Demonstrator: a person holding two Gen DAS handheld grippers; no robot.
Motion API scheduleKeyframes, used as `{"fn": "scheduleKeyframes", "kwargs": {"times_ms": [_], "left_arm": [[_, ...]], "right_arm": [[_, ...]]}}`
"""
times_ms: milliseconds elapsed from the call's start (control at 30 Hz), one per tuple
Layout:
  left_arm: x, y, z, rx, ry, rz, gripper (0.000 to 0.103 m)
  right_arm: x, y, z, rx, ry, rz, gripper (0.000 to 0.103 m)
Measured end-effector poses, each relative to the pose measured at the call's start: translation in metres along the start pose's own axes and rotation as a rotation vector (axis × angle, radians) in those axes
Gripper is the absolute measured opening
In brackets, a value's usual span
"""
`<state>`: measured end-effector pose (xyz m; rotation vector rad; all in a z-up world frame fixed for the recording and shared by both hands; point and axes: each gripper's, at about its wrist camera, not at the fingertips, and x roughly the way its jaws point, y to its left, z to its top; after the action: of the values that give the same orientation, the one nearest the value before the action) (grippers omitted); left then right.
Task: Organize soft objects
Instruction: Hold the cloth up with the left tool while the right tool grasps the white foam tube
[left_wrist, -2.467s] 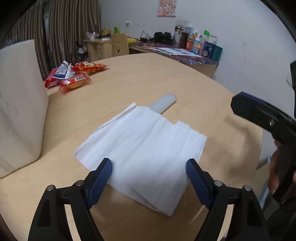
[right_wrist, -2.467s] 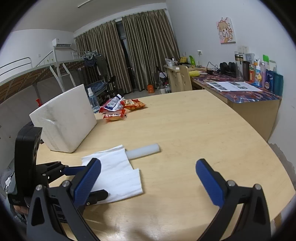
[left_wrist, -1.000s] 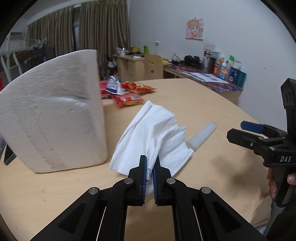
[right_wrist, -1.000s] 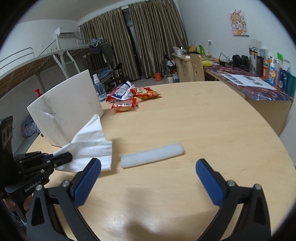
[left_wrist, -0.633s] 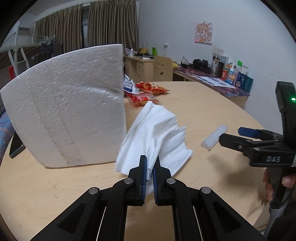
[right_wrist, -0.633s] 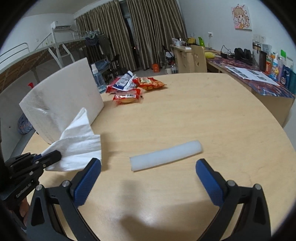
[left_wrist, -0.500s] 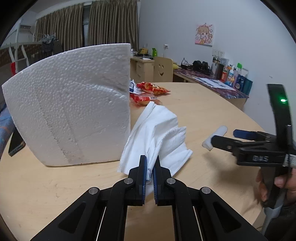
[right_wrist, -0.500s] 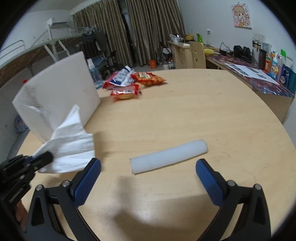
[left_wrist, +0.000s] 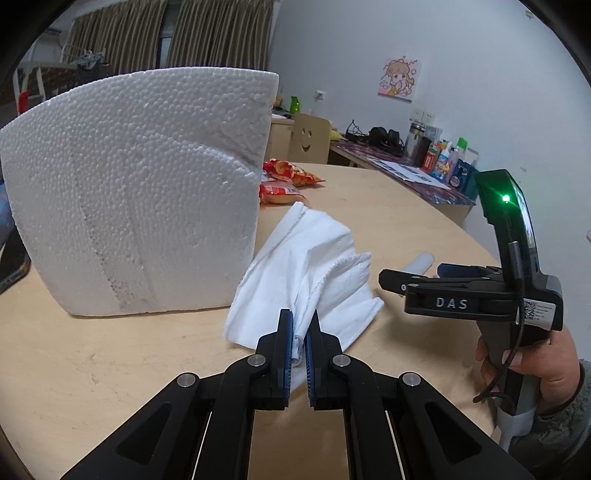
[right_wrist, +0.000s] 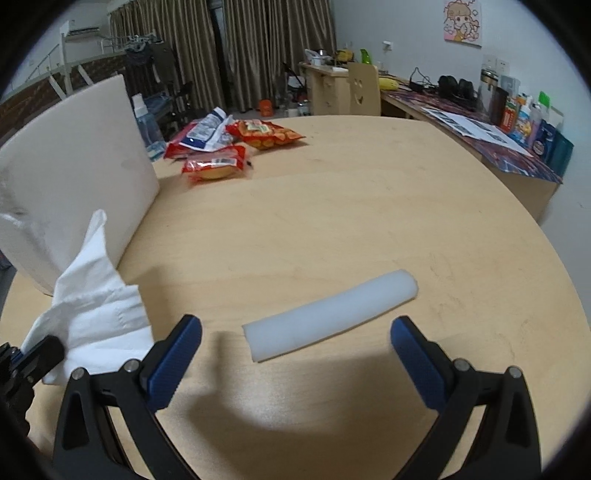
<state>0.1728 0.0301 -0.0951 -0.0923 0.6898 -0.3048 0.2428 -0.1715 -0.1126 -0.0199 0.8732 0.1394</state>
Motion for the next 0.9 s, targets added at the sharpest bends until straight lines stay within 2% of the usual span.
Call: {"fn": "scheduleKeyframes", "kwargs": {"times_ms": [200,333,567,767,900], "left_arm": [[0.002,0.002,0.003,-0.017,0.010,-0.023,0.007],[-0.002,0.001,0.000,-0.013,0.005,-0.035,0.007],[-0.003,0.003,-0.001,-0.021,0.011,-0.047,0.007],[-0.003,0.005,0.000,-0.016,0.018,-0.052,0.007],[0.001,0.003,0.001,-0.011,0.020,-0.051,0.007]], "right_arm": [[0.005,0.000,0.001,0.012,0.018,-0.077,0.101],[0.011,-0.003,0.003,0.026,0.041,-0.110,0.093],[0.006,-0.003,0.000,0.031,0.037,-0.103,0.082],[-0.008,-0.020,-0.015,0.063,0.044,-0.092,0.081],[-0.024,-0.037,-0.024,0.093,0.021,-0.138,0.082]]}}
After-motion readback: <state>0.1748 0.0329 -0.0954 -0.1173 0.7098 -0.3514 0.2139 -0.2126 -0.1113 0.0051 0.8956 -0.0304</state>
